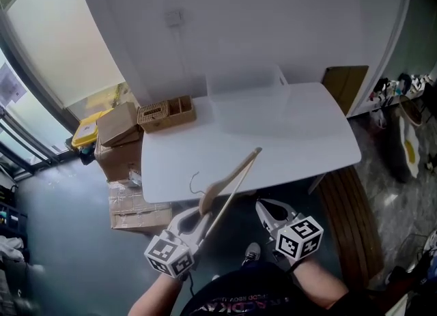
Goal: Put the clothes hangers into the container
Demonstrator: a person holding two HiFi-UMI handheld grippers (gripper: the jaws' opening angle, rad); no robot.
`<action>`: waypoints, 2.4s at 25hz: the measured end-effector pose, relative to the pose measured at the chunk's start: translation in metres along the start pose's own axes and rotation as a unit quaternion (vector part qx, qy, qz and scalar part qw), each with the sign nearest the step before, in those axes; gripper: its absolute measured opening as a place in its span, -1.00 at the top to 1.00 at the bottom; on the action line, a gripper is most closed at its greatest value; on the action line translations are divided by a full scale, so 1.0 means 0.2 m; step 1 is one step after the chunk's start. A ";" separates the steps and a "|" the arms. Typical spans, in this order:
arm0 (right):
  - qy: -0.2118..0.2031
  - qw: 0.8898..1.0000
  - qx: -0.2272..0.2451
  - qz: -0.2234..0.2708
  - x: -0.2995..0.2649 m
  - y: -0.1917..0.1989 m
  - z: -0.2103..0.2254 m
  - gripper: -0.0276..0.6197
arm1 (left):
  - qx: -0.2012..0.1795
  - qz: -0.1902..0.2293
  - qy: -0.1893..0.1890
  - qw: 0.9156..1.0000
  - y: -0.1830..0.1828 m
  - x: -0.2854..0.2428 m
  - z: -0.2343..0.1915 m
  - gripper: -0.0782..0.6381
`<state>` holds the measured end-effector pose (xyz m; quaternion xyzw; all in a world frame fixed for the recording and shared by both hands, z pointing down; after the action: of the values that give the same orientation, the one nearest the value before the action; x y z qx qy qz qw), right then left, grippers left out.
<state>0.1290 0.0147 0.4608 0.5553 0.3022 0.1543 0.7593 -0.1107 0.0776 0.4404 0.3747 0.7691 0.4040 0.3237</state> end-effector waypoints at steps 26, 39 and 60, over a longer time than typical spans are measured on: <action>0.002 0.999 -0.009 0.043 -0.14 -0.22 0.72 0.91 | -0.030 0.023 -0.024 0.999 -0.42 -0.68 -0.07 0.62; 0.064 0.997 -0.004 0.048 -0.55 -0.38 0.69 0.91 | -0.063 0.011 0.031 0.997 -0.77 -0.87 -0.54 0.62; 0.177 0.982 -0.025 0.064 -0.95 -0.52 0.77 0.91 | -0.199 -0.069 0.123 0.970 -1.30 -1.45 -1.01 0.62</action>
<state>0.0697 -0.2434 0.4495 0.5178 0.3920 0.3062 0.6960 -0.2066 -0.3450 0.3669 0.1961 0.7313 0.5685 0.3219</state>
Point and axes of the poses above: the fingertips, and each gripper's own axes: x backward along the fingers, z to its right, y out of its underside, the point moved 8 cm from there along x, backward along the fingers, and after that the axes turned 12 degrees about x, right-handed, at the moved point
